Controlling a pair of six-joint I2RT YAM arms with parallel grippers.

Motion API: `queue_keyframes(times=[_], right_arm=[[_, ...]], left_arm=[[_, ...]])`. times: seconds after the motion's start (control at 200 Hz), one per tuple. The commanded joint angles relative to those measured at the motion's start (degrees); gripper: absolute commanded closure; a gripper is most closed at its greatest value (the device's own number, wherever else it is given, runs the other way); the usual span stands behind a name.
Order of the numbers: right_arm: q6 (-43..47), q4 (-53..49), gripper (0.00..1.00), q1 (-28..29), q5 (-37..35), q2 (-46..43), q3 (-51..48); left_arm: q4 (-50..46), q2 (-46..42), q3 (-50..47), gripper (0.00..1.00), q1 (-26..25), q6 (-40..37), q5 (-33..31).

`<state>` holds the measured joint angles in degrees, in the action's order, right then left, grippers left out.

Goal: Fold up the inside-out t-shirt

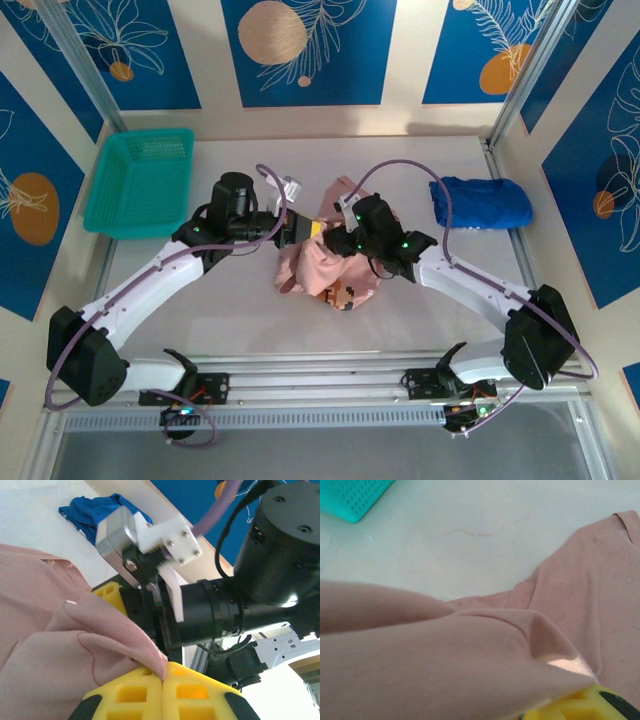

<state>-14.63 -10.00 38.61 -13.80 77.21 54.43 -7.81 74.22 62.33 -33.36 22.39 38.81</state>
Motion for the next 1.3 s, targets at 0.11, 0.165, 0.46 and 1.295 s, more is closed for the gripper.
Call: queue_keyframes(times=[0.11, 0.165, 0.46, 1.295], right_arm=[[-5.45, 10.63, 0.66, -2.22, 5.28, 2.52, 1.37], [-5.95, 11.44, 0.71, -2.35, 5.75, 3.36, 1.72], [-5.49, 8.77, 1.0, -4.52, 11.27, -1.84, -1.12], [-25.49, 16.81, 1.0, -16.75, 47.3, -11.3, -7.65]], left_arm=[[1.22, -0.82, 0.17, 1.0, 0.54, -0.92, 1.99], [1.22, -0.8, 0.08, 1.0, 0.56, -1.0, 1.8], [-3.44, -1.46, 0.51, 1.0, 0.78, -2.23, -10.55], [-5.05, -2.15, -2.95, 0.57, 0.05, -8.6, -30.7]])
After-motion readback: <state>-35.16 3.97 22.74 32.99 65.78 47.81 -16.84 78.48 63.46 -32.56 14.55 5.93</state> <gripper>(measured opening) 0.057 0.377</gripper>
